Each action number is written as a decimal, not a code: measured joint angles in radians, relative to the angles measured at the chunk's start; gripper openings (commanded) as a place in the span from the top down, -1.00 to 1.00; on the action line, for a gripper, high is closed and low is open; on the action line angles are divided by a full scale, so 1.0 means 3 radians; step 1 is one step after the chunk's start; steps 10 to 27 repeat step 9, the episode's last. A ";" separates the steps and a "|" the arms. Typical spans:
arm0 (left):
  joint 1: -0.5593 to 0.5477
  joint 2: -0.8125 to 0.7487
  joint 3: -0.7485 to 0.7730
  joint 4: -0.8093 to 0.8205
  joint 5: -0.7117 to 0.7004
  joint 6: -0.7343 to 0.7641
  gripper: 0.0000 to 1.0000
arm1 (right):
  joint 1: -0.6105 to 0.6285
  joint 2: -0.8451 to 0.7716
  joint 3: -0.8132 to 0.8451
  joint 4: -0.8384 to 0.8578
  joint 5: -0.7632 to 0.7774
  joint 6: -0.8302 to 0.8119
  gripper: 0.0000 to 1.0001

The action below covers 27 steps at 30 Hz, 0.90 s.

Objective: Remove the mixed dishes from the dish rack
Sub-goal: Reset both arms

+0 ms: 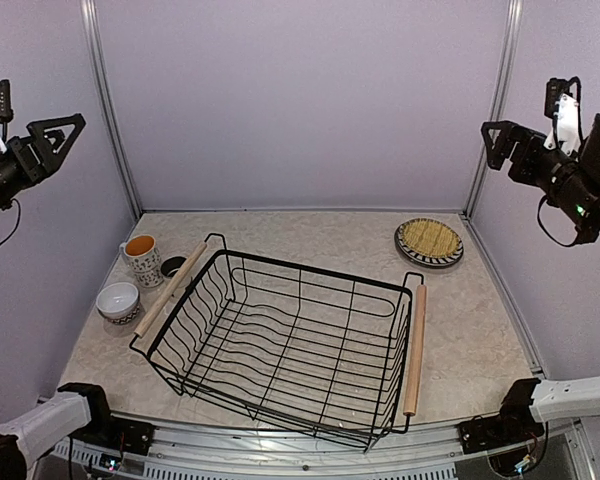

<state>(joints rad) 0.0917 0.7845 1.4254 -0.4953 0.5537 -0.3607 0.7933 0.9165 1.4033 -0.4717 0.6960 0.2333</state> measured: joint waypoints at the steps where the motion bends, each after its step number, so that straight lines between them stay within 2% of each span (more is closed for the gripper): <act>1: 0.0000 0.0003 -0.0001 0.0027 0.0038 0.0009 -0.98 | 0.0000 -0.0043 0.0000 0.0041 0.0001 -0.0022 -1.00; 9: 0.0000 0.0004 -0.0029 0.0272 0.0150 0.0041 -0.98 | 0.0000 -0.0128 -0.0036 0.0223 0.0083 -0.0141 -1.00; 27: 0.0000 0.0004 -0.0029 0.0272 0.0150 0.0041 -0.98 | 0.0000 -0.0128 -0.0036 0.0223 0.0083 -0.0141 -1.00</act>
